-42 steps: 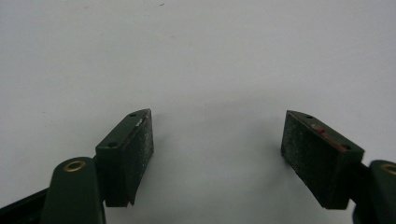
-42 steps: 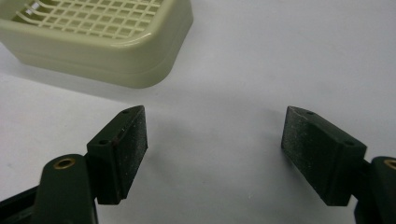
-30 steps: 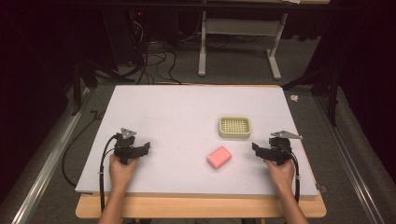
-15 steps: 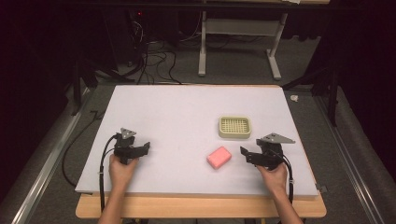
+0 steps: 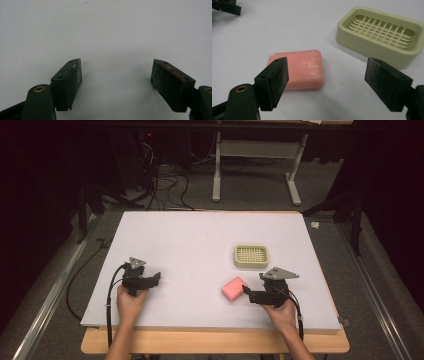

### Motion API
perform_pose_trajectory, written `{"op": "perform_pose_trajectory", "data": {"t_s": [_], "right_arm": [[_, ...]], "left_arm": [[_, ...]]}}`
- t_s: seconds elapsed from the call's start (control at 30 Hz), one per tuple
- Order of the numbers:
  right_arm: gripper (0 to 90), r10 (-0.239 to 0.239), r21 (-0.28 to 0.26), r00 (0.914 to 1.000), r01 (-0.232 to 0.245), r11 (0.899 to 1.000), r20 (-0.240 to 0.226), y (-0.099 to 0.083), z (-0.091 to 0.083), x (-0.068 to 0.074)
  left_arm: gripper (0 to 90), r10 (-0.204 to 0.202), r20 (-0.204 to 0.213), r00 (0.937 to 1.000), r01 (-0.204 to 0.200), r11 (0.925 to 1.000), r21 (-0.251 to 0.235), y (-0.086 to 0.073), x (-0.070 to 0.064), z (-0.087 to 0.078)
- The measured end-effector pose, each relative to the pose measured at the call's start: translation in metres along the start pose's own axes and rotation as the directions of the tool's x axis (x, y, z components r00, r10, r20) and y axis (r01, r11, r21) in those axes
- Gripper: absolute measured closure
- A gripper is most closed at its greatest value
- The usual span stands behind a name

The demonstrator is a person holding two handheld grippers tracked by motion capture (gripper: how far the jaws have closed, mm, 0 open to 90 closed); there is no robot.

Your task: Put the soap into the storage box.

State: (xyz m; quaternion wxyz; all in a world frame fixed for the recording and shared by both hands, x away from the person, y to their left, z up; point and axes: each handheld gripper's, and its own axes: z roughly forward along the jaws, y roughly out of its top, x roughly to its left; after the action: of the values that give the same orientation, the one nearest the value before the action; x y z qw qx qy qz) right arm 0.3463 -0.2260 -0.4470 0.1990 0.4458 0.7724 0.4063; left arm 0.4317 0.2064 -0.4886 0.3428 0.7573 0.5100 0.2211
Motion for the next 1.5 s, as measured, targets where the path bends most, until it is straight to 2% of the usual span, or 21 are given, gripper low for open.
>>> {"op": "perform_pose_trajectory", "data": {"t_s": [0.2,0.43,0.5,0.73,0.93,1.4,1.5], "right_arm": [[14.8,-0.055,0.015,0.9984,0.055,0.998,-0.015,0.003,0.009,0.016],[13.8,-0.057,0.035,0.9980,0.058,0.998,-0.025,0.004,0.018,0.024],[13.2,-0.076,0.040,0.9968,0.077,0.996,-0.027,0.005,0.022,0.028],[12.4,-0.086,0.066,0.9958,0.088,0.994,-0.031,0.007,0.035,0.035],[12.3,-0.106,0.090,0.9944,0.106,0.990,-0.006,0.006,0.044,0.040],[12.9,-0.097,0.163,0.9951,0.093,0.982,0.019,-0.002,0.060,0.041],[13.0,-0.098,0.163,0.9949,0.093,0.982,0.022,-0.004,0.061,0.041]], "left_arm": [[25.6,0.000,0.000,1.0000,0.000,1.0000,0.000,0.000,0.000,0.000],[25.5,0.000,0.000,1.0000,0.000,1.0000,0.000,0.000,0.000,0.000],[25.5,-0.001,0.001,1.0000,0.001,1.0000,0.001,0.000,0.000,0.000],[25.5,-0.001,0.001,1.0000,0.001,1.0000,0.002,0.000,0.000,0.000],[25.5,-0.001,0.001,1.0000,0.001,1.0000,0.002,0.000,0.000,0.000],[25.5,-0.001,-0.001,1.0000,0.001,1.0000,0.000,0.000,0.000,0.000],[25.5,0.000,-0.002,1.0000,0.000,1.0000,0.000,0.000,0.000,0.000]]}}
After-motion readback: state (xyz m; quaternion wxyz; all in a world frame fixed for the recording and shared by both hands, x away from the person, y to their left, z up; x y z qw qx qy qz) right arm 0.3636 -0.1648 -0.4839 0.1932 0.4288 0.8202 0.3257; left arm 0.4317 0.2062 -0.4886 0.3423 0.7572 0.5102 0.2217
